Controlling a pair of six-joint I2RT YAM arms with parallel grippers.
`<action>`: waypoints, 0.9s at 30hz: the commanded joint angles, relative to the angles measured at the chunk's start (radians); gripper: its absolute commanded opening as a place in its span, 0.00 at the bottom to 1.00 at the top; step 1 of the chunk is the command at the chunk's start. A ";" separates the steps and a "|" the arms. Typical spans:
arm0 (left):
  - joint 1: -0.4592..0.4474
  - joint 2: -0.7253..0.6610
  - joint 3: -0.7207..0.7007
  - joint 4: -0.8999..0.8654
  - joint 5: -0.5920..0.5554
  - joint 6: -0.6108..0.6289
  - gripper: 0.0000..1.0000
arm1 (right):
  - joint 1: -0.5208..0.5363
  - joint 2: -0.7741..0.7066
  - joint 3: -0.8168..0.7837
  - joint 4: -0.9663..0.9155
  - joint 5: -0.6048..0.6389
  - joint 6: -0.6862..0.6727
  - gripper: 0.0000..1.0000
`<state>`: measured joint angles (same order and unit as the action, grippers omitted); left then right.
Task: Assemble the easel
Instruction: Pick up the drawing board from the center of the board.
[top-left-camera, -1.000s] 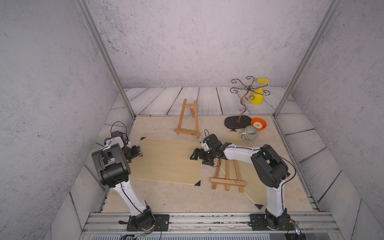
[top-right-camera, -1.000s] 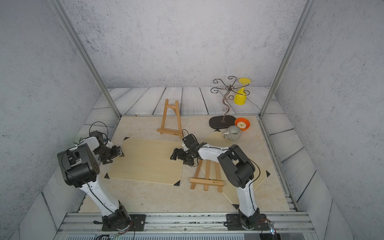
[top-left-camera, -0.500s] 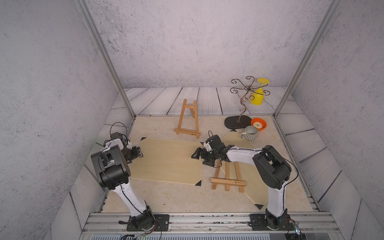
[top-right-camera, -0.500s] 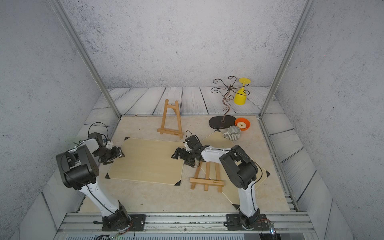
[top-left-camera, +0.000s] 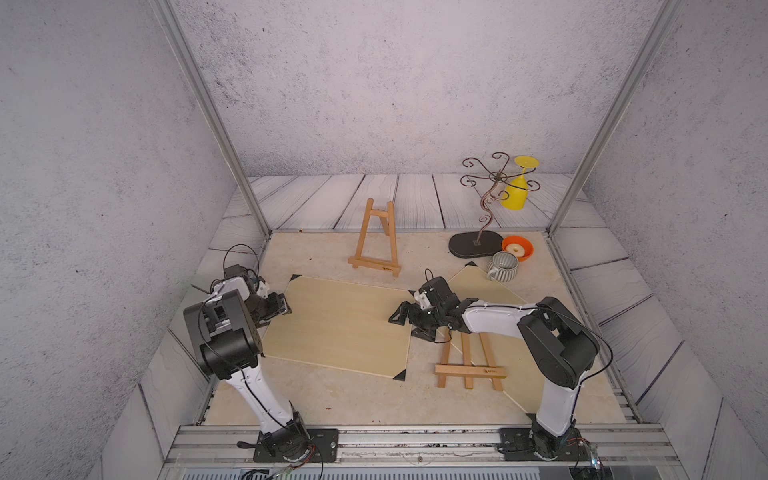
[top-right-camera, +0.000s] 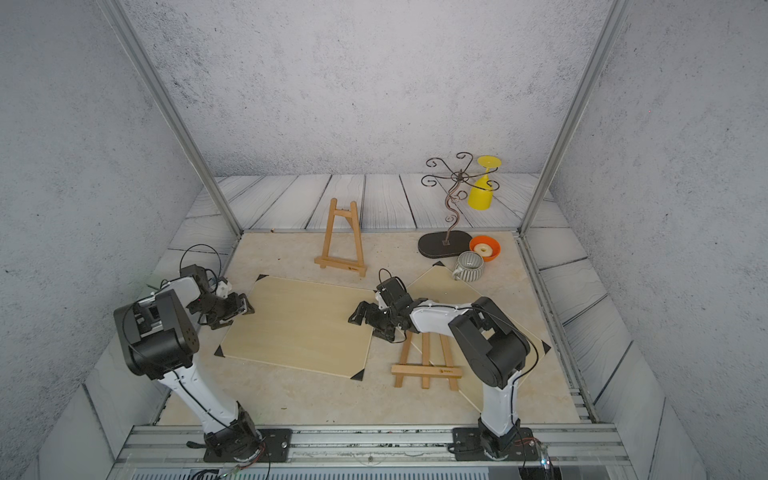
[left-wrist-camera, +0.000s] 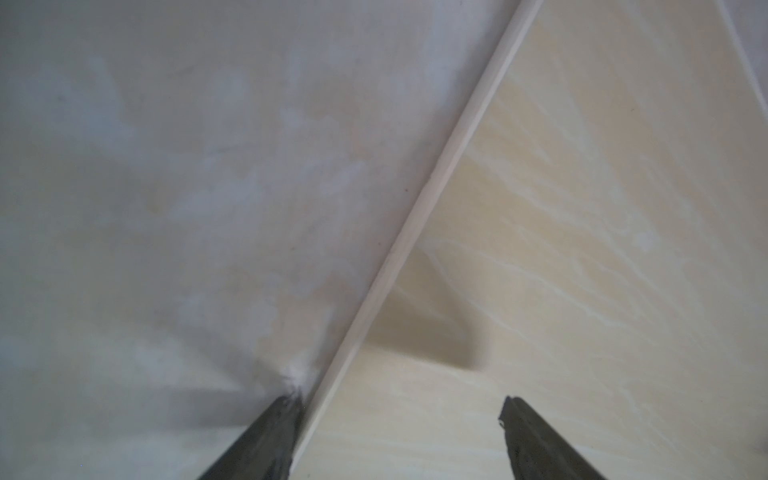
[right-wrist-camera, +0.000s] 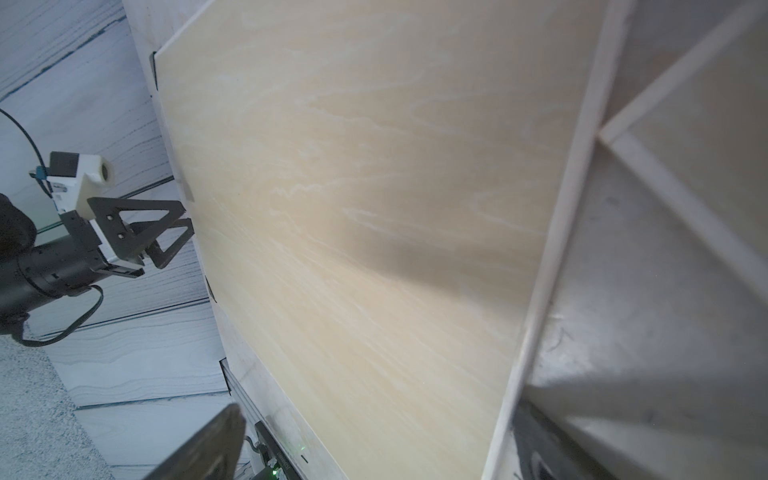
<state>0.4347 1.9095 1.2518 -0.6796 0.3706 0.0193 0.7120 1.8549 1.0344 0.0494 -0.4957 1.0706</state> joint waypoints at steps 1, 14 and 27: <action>-0.060 -0.013 -0.046 -0.171 0.182 -0.019 0.80 | 0.041 -0.088 0.027 0.209 -0.138 0.031 0.99; -0.059 -0.002 -0.037 -0.174 0.181 -0.019 0.80 | 0.041 -0.138 0.034 0.218 -0.138 0.045 0.99; -0.128 -0.010 -0.067 -0.170 0.232 -0.014 0.80 | 0.035 -0.204 -0.047 0.190 -0.095 0.039 0.99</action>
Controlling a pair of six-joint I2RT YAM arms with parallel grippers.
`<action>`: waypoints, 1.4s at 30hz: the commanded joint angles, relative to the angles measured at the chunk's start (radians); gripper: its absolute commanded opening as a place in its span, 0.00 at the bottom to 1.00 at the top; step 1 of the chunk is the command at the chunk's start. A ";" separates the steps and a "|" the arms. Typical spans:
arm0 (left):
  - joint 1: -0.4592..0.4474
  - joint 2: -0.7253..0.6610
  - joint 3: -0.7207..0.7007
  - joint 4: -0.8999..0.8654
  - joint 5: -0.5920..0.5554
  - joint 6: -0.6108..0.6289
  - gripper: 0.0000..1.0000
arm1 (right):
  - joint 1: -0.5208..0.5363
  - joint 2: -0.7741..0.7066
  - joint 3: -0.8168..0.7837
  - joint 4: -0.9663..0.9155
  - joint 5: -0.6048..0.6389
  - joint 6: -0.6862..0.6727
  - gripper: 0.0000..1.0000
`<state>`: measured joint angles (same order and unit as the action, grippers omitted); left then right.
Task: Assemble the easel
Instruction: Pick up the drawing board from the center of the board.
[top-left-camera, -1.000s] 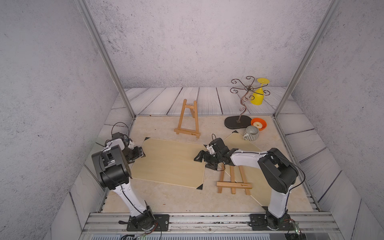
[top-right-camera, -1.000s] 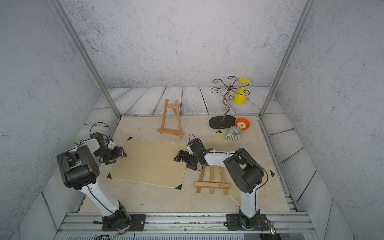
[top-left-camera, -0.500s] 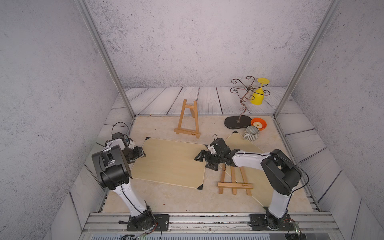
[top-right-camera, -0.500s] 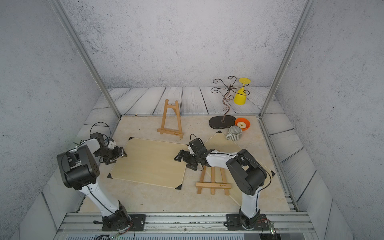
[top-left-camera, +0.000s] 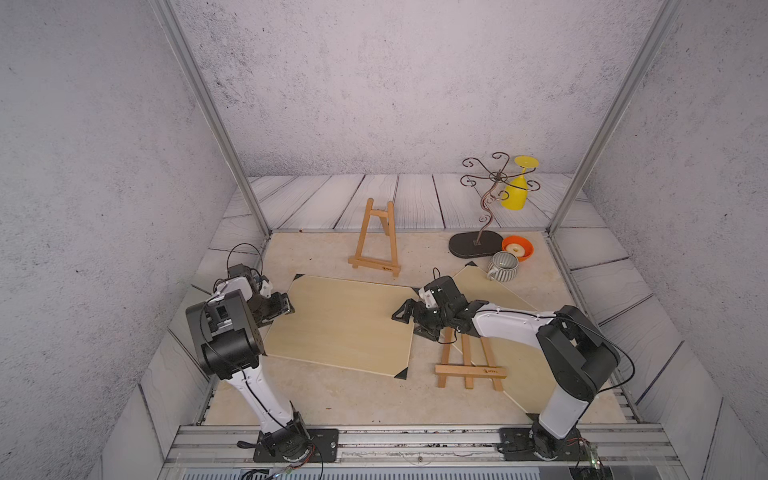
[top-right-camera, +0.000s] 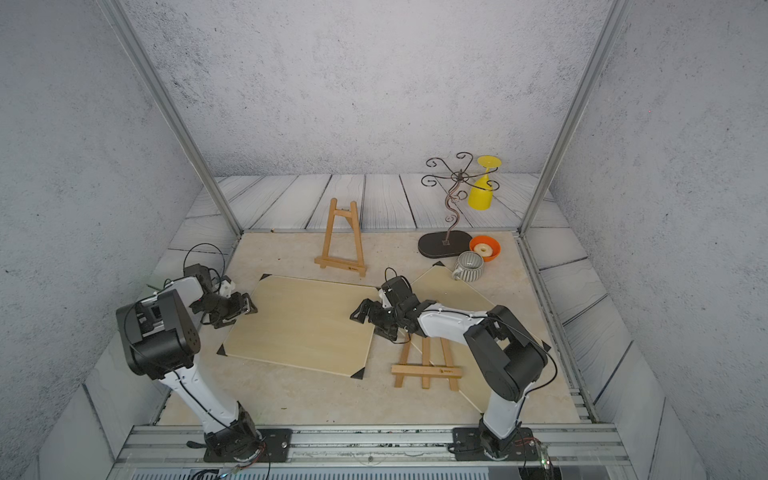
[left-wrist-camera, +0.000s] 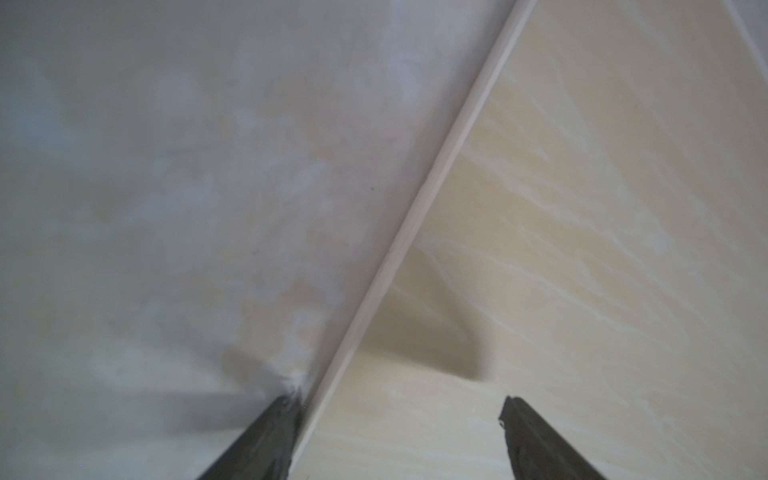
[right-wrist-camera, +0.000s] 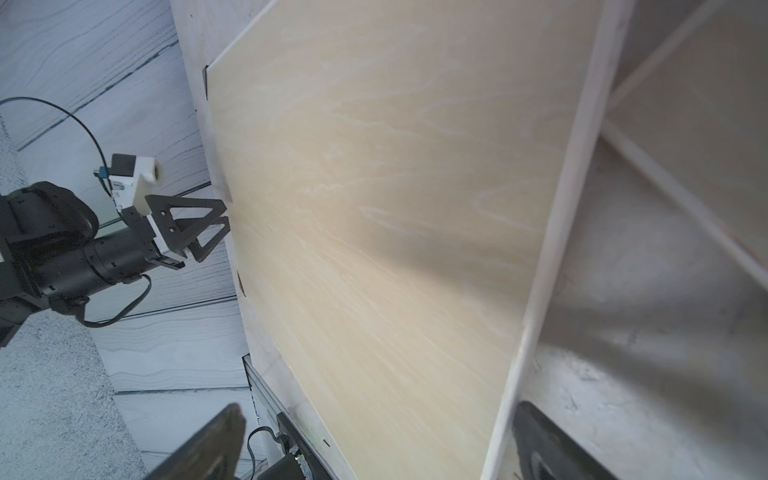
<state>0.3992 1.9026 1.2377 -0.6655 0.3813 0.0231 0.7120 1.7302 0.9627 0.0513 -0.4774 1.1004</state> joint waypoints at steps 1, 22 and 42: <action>-0.096 -0.006 -0.057 -0.182 0.229 -0.018 0.80 | 0.034 -0.086 0.018 0.188 -0.115 0.007 0.99; -0.132 0.025 -0.059 -0.194 0.275 -0.003 0.80 | -0.006 -0.084 -0.056 0.173 -0.073 -0.096 0.99; -0.133 0.032 -0.038 -0.199 0.204 -0.008 0.80 | -0.019 0.064 0.097 -0.241 0.099 -0.177 0.99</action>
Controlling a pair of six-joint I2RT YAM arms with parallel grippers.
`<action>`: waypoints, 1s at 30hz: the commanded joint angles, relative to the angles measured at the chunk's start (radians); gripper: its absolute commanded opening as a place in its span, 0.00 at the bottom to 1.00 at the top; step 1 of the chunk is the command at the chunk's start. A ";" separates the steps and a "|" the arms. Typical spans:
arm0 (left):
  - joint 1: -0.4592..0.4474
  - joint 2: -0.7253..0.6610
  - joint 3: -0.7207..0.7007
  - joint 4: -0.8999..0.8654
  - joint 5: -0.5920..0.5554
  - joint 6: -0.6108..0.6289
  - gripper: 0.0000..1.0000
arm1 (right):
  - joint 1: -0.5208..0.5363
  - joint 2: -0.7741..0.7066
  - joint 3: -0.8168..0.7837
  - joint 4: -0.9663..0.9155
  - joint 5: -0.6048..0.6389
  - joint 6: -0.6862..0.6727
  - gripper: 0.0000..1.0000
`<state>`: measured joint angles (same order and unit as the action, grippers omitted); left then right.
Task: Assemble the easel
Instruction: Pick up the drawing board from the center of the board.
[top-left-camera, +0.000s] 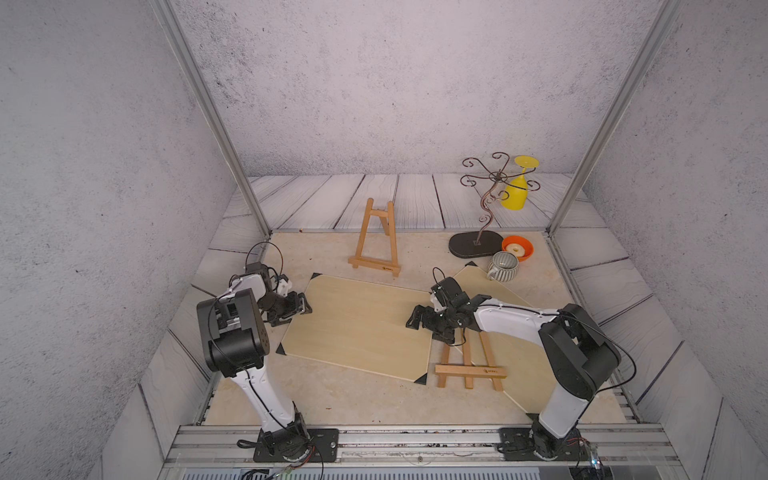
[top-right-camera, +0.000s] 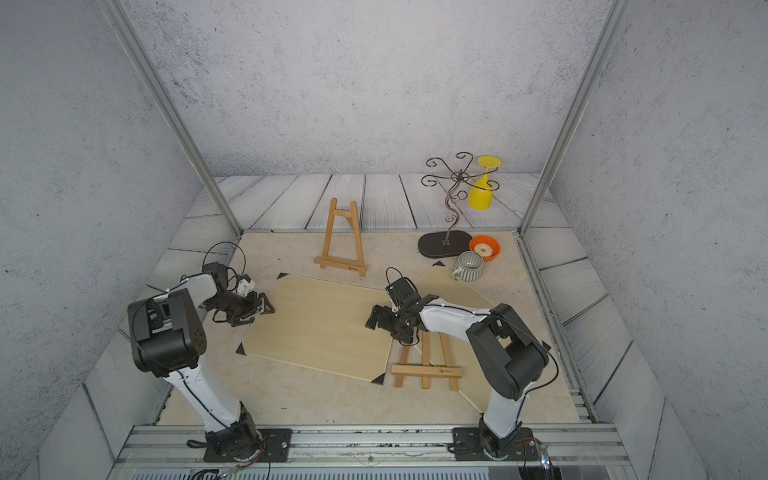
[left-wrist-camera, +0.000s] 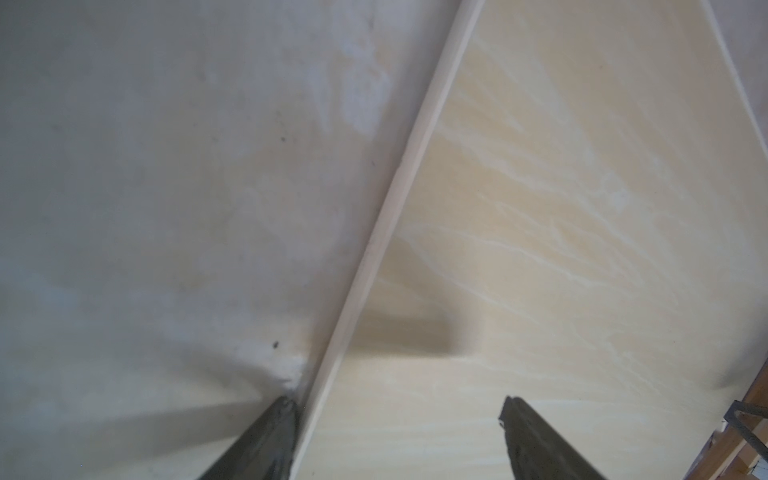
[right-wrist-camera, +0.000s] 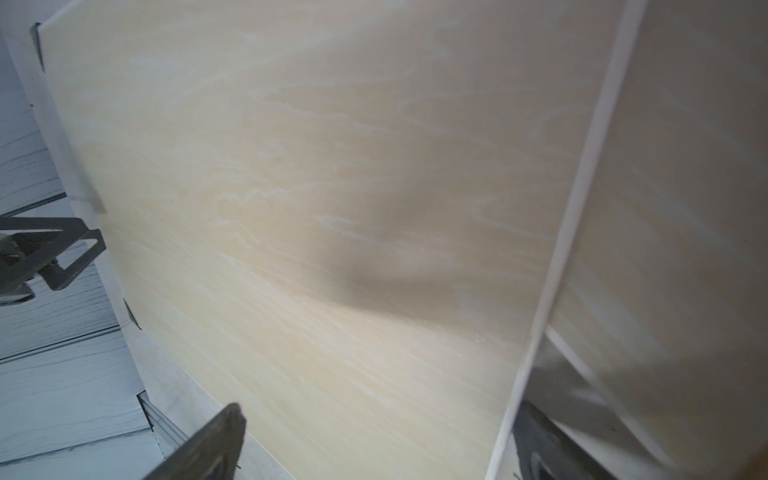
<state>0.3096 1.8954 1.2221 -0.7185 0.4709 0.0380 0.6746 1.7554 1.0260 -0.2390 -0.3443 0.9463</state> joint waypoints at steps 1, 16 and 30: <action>-0.044 0.042 -0.022 -0.147 0.113 -0.022 0.80 | 0.017 0.044 0.037 0.029 -0.023 -0.023 0.99; -0.044 0.055 -0.010 -0.150 0.132 -0.022 0.80 | 0.000 0.014 -0.053 0.390 -0.269 0.053 0.99; -0.037 0.050 -0.003 -0.154 0.125 -0.022 0.80 | -0.004 -0.127 -0.155 0.655 -0.410 0.083 0.96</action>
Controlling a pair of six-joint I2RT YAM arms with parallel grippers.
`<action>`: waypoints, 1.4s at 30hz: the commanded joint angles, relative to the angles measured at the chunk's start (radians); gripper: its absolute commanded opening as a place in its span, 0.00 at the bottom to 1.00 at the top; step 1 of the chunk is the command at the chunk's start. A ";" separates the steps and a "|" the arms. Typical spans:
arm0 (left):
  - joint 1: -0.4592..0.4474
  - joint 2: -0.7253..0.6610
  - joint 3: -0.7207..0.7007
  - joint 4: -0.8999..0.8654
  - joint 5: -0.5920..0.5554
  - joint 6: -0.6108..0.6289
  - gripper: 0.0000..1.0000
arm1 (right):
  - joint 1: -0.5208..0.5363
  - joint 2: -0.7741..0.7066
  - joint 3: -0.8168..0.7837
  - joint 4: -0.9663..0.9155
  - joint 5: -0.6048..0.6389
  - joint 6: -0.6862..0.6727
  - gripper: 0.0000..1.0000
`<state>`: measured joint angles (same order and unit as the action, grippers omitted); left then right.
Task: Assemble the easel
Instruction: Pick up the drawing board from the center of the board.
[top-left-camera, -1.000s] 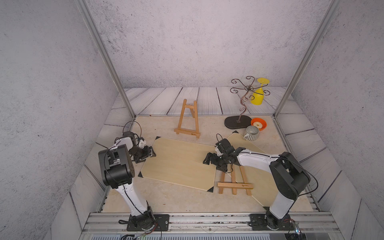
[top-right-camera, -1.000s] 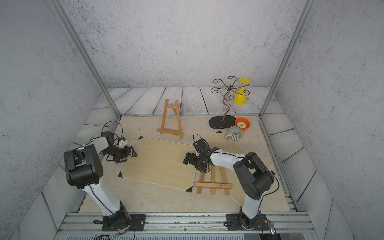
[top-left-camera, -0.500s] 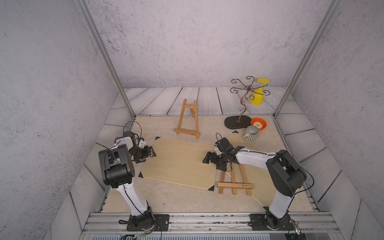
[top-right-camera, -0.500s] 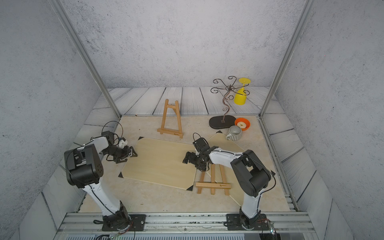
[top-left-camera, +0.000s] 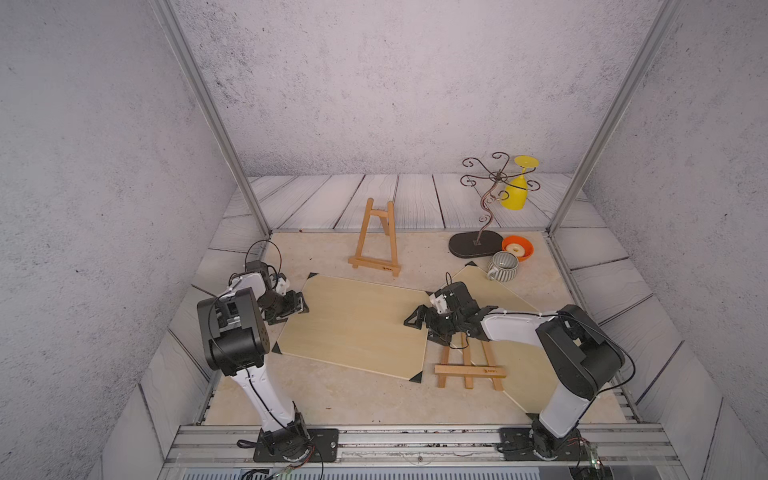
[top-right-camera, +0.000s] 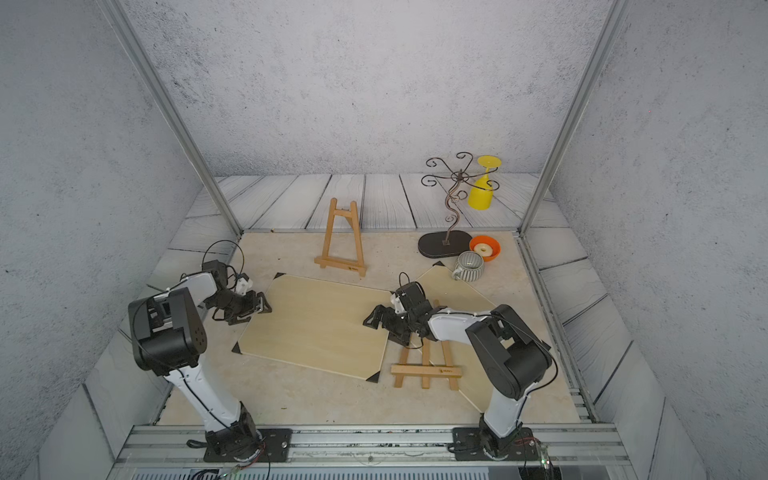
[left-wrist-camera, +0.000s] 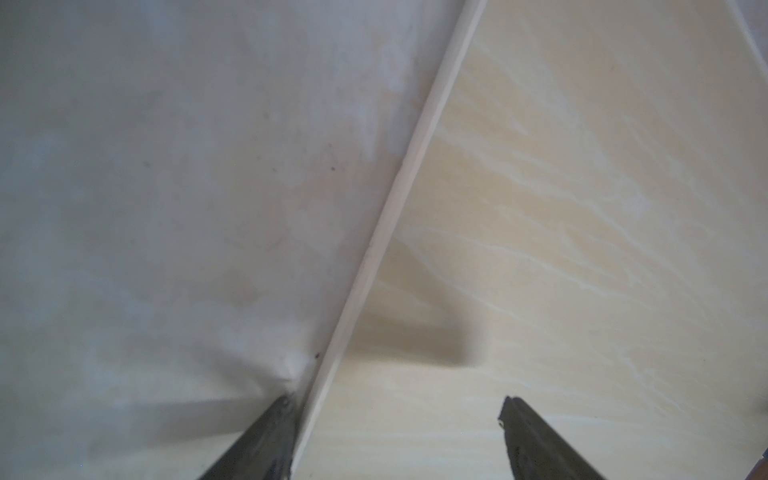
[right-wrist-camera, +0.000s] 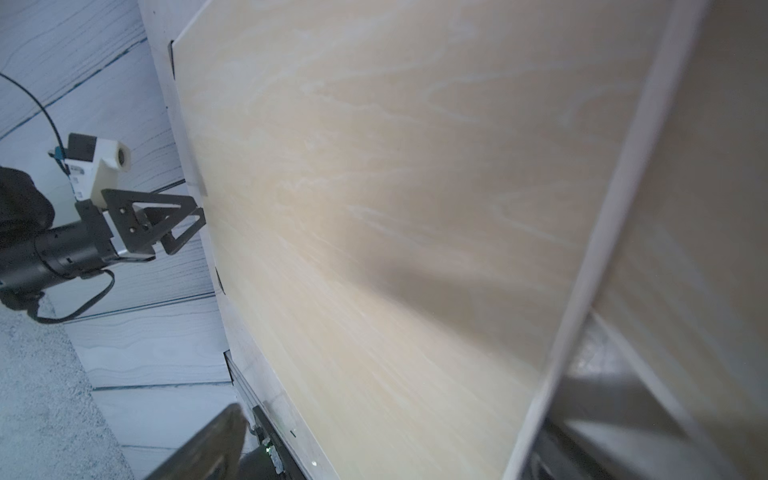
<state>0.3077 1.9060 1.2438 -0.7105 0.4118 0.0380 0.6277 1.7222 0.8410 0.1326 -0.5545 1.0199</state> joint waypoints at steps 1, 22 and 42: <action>-0.033 0.039 -0.024 -0.162 0.189 -0.021 0.79 | 0.043 -0.098 0.032 0.289 -0.210 0.009 0.94; -0.021 -0.007 -0.020 -0.140 0.183 -0.049 0.79 | 0.040 -0.114 0.095 0.043 -0.097 -0.192 0.22; 0.067 -0.298 0.068 -0.041 0.181 -0.250 0.80 | -0.081 -0.397 0.189 0.011 -0.134 -0.417 0.00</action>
<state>0.3561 1.6459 1.2774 -0.7532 0.5816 -0.1654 0.5797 1.4078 0.9478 0.0254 -0.6903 0.7330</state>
